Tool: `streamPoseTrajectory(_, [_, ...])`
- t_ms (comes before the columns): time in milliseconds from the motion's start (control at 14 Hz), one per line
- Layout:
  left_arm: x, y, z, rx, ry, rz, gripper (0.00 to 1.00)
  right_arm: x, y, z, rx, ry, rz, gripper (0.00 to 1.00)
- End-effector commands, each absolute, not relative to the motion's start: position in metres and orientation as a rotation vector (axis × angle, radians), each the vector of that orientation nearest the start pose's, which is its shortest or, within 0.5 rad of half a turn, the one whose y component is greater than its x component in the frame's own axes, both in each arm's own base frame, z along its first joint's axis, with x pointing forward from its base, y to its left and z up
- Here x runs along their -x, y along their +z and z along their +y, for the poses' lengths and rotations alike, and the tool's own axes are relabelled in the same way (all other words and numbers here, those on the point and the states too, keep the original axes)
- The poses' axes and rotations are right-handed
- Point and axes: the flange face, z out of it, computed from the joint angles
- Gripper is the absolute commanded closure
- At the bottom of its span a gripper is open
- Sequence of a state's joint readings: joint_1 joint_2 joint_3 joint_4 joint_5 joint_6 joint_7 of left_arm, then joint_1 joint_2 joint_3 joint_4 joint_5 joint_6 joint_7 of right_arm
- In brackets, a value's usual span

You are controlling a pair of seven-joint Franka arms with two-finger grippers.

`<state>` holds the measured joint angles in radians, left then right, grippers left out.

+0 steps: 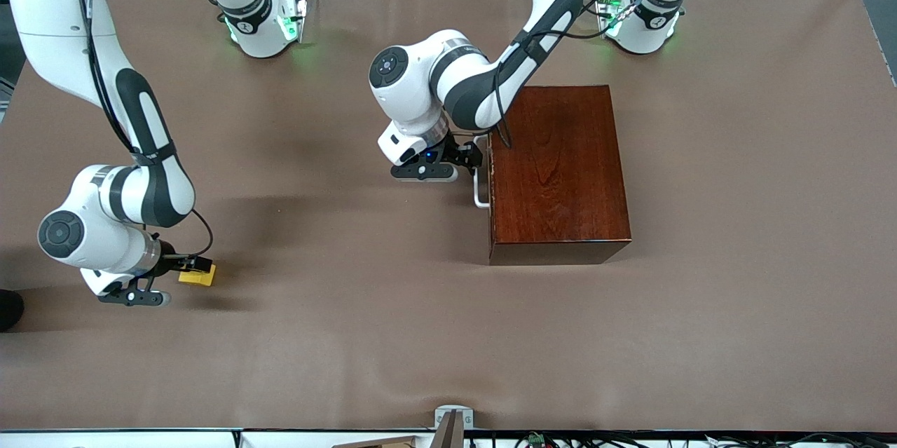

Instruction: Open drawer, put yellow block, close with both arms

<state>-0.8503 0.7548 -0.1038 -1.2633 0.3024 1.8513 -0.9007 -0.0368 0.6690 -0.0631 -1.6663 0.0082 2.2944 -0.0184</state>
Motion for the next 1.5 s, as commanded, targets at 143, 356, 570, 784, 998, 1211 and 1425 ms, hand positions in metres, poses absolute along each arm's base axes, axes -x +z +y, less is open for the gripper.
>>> streamPoseTrajectory(143, [-0.457,0.301,-0.575,2.873,-0.139,0.196,0.0,-0.68,0.197,-0.067,3.159,0.086,0.122,0.0])
streamPoseTrajectory(356, [-0.46,0.303,-0.569,2.85,-0.136,0.203,0.0,-0.681,0.191,-0.067,3.158,0.093,0.127,0.0])
streamPoseTrajectory(570, [-0.462,0.309,-0.568,2.843,-0.16,0.21,0.0,-0.684,0.188,-0.067,3.16,0.044,0.133,0.0])
streamPoseTrajectory(784, [-0.465,0.312,-0.565,2.842,-0.161,0.201,0.0,-0.688,0.186,-0.067,3.161,-0.019,0.138,0.0])
streamPoseTrajectory(998, [-0.465,0.298,-0.563,2.829,-0.141,0.2,0.0,-0.688,0.186,-0.067,3.162,-0.016,0.134,0.08])
streamPoseTrajectory(1211, [-0.463,0.292,-0.563,2.824,-0.129,0.193,0.0,-0.688,0.186,-0.068,3.162,-0.016,0.124,0.32])
streamPoseTrajectory(1425, [-0.46,0.283,-0.565,2.822,-0.116,0.188,0.0,-0.688,0.186,-0.068,3.163,-0.014,0.12,0.54])
